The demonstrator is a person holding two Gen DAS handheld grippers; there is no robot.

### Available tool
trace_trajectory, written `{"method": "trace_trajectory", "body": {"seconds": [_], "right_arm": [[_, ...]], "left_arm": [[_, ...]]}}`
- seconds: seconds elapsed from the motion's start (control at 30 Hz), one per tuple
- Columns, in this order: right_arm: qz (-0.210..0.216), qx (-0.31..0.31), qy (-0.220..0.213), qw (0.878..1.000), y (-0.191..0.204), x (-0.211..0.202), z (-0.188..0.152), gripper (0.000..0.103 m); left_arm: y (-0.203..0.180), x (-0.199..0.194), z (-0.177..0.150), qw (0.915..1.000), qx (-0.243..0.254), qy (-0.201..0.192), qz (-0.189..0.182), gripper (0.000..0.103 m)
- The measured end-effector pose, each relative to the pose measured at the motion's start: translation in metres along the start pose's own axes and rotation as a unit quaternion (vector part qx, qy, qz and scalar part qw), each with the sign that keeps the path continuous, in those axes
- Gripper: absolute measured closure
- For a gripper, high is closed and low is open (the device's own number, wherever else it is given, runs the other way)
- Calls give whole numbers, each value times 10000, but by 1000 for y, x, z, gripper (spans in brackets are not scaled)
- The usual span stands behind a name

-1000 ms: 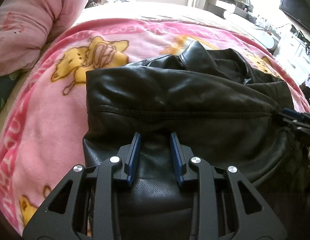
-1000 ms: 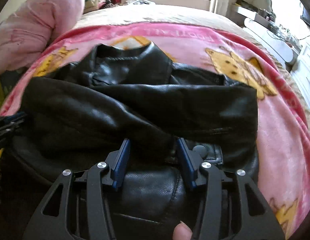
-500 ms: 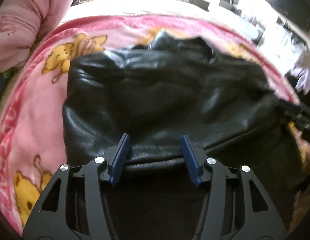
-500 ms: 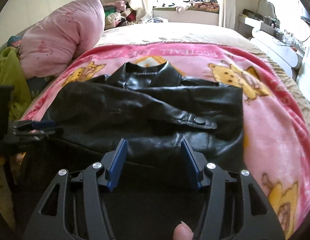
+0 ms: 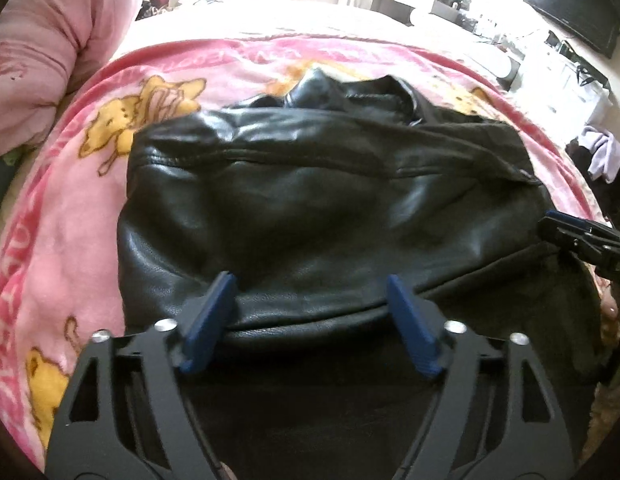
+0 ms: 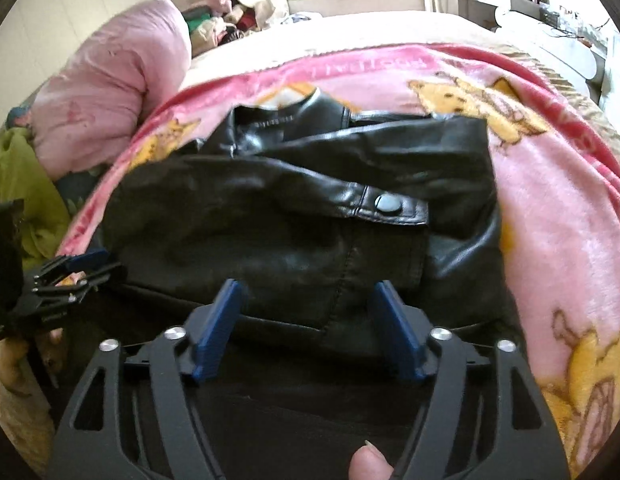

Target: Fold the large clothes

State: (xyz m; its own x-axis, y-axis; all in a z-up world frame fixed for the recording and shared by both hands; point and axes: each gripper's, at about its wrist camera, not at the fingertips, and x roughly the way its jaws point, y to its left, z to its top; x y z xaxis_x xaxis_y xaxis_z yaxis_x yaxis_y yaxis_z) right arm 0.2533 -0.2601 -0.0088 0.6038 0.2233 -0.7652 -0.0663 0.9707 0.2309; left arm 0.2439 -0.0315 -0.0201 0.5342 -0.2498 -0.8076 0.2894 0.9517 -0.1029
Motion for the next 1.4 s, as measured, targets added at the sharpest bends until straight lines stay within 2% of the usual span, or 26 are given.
{"method": "trace_trajectory", "body": {"seconds": [0.07, 0.13, 0.17, 0.23, 0.47, 1.07, 1.4], "right_arm": [[34, 76, -43, 10000, -3, -4, 1, 22], [87, 204, -142, 9997, -8, -11, 2, 12], [137, 252, -185, 9994, -10, -14, 3, 12], [157, 308, -261, 9991, -13, -20, 5, 8], [151, 251, -485, 9984, -11, -36, 10, 7], [431, -127, -941, 9945, 20, -85, 15, 6], [556, -211, -1119, 9919, 28, -113, 16, 6]], "left_arm": [[-1, -7, 3, 9999, -4, -74, 72, 20], [1, -14, 6, 9999, -51, -150, 40, 10], [2, -18, 8, 9998, -79, -192, 30, 9], [4, -23, 10, 9997, -113, -216, 43, 9], [10, -37, 15, 9990, -347, -282, -54, 9], [-8, -85, 18, 9973, -120, -720, 25, 9], [-12, -102, 3, 9965, -169, -818, -40, 9]]}}
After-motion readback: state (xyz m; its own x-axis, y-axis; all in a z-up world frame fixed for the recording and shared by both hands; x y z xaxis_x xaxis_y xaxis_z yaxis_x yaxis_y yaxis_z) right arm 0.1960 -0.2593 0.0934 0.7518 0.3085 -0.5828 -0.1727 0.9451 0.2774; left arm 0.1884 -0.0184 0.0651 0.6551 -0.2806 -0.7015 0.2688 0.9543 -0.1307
